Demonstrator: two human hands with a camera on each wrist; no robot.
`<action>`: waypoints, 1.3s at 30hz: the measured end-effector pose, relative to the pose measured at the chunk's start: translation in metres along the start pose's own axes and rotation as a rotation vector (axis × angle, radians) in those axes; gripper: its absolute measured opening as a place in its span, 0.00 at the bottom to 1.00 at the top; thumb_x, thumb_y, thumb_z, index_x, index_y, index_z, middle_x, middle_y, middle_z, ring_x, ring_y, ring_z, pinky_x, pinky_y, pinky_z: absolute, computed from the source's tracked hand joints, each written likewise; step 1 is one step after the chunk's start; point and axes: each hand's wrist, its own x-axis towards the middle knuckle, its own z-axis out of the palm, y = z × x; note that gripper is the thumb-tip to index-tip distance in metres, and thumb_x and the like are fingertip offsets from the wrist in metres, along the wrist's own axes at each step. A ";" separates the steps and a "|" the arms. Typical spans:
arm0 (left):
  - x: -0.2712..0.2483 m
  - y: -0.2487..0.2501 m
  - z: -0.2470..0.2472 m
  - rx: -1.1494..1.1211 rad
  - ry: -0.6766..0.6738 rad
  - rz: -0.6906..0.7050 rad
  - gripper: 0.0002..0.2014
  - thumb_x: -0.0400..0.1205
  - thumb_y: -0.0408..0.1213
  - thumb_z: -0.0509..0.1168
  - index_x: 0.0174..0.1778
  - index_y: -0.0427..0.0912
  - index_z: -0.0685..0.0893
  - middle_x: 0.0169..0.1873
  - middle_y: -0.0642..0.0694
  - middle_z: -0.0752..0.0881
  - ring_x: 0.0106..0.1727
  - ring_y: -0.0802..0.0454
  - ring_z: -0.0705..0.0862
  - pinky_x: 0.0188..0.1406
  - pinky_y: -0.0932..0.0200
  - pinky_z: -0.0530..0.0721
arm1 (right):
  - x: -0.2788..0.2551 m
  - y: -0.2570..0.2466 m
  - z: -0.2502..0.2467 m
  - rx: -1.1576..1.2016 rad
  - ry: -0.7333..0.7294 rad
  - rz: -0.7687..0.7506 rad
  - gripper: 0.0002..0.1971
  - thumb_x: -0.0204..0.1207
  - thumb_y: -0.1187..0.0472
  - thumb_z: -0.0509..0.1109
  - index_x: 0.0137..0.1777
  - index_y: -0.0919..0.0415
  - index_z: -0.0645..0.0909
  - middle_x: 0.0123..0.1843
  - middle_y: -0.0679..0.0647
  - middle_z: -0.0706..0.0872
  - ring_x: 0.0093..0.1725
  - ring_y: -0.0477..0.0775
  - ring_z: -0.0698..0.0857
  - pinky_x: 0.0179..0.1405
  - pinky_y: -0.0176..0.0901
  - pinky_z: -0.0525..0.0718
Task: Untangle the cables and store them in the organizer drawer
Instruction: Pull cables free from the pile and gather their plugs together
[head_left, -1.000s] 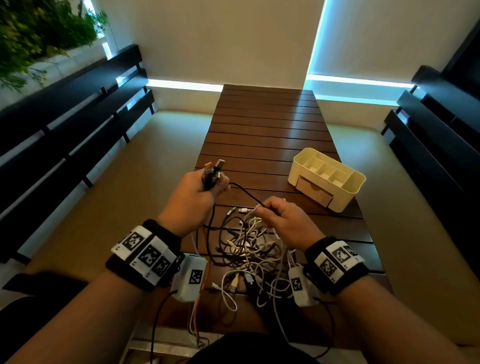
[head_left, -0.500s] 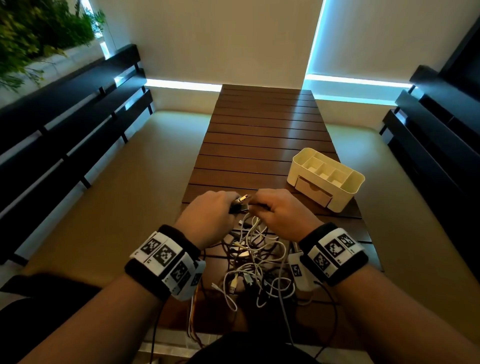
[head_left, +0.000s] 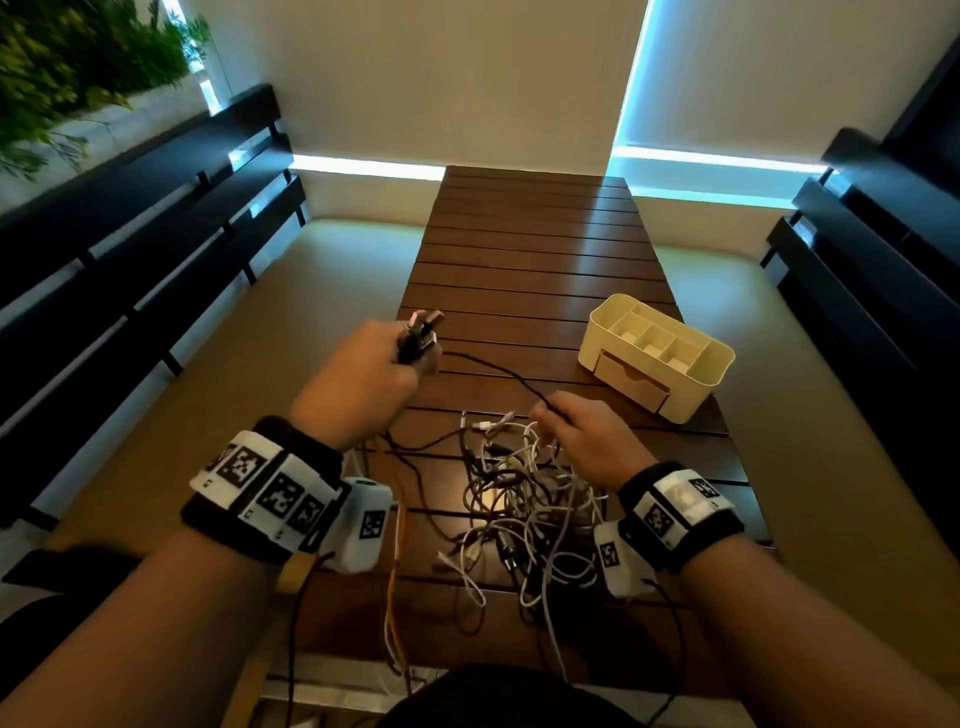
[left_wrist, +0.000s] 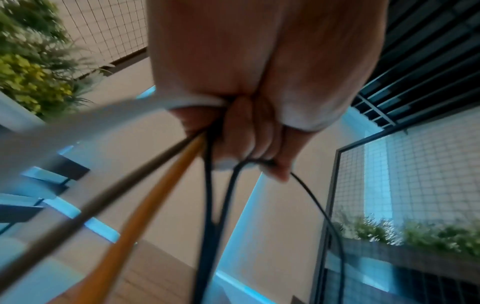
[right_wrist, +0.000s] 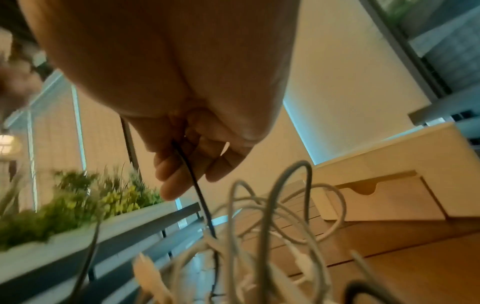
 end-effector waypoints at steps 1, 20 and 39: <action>0.003 -0.010 0.002 0.054 -0.058 -0.043 0.11 0.86 0.39 0.64 0.42 0.39 0.86 0.37 0.36 0.86 0.39 0.36 0.82 0.35 0.54 0.72 | 0.001 -0.003 -0.002 0.057 0.027 0.011 0.10 0.87 0.53 0.62 0.50 0.54 0.83 0.42 0.52 0.87 0.41 0.55 0.86 0.46 0.55 0.86; -0.012 0.024 0.015 0.154 -0.153 0.097 0.18 0.82 0.29 0.61 0.29 0.50 0.69 0.26 0.51 0.72 0.26 0.55 0.68 0.26 0.60 0.63 | 0.029 -0.029 0.005 -0.137 0.131 -0.191 0.09 0.86 0.55 0.63 0.50 0.53 0.84 0.43 0.45 0.78 0.43 0.40 0.77 0.40 0.32 0.71; -0.004 -0.009 0.032 -0.133 -0.198 -0.015 0.20 0.86 0.48 0.63 0.34 0.38 0.84 0.23 0.50 0.73 0.23 0.57 0.67 0.27 0.60 0.67 | 0.030 -0.025 0.011 -0.185 0.181 -0.304 0.10 0.84 0.56 0.67 0.55 0.58 0.88 0.40 0.42 0.76 0.40 0.40 0.76 0.38 0.31 0.72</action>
